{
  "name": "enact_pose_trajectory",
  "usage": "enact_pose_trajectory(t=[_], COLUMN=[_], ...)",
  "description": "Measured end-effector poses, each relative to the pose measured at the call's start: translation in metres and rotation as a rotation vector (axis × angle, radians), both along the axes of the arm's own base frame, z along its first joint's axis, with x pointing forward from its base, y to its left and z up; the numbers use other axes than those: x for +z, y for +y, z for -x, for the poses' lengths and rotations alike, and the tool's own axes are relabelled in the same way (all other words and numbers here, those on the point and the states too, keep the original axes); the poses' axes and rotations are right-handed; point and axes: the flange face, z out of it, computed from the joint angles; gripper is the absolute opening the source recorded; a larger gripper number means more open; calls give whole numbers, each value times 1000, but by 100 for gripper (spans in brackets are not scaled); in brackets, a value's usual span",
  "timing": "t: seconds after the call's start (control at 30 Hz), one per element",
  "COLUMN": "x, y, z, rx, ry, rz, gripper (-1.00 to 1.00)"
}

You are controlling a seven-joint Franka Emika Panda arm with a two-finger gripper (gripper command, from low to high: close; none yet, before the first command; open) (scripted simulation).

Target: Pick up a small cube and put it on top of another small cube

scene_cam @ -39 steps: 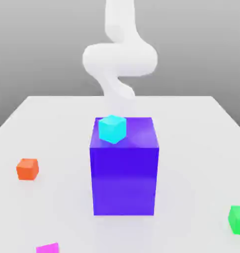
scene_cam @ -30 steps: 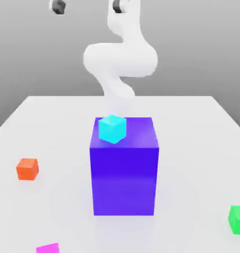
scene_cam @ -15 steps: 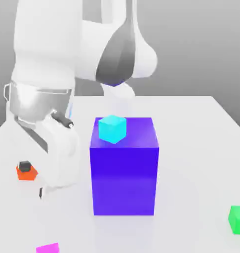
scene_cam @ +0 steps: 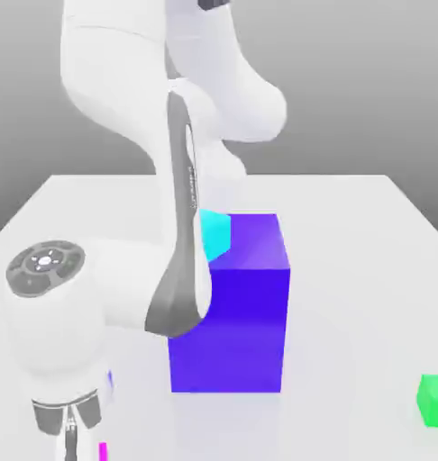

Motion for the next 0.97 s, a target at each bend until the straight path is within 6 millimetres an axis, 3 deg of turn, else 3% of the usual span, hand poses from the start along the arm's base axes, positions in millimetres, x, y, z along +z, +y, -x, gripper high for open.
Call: enact_pose_trajectory(t=[0.13,0.27,0.4,0.53,0.73,0.8,0.87,0.9,0.97], x=[-1,50,66,78,92,84,56,48,48], y=[0,4,104,205,357,408,451,460,460], z=[0,-1,-11,-1,56,79,102,107,107], rx=[-1,10,256,510,932,1079,1208,1235,1235], ry=[-1,0,1,1,-2,-3,-1,0,0], rz=[0,-1,-11,-15,-11,-6,-1,-1,-1], gripper=[-100,-100,-100,-100,-100,-100,-100,100,100])
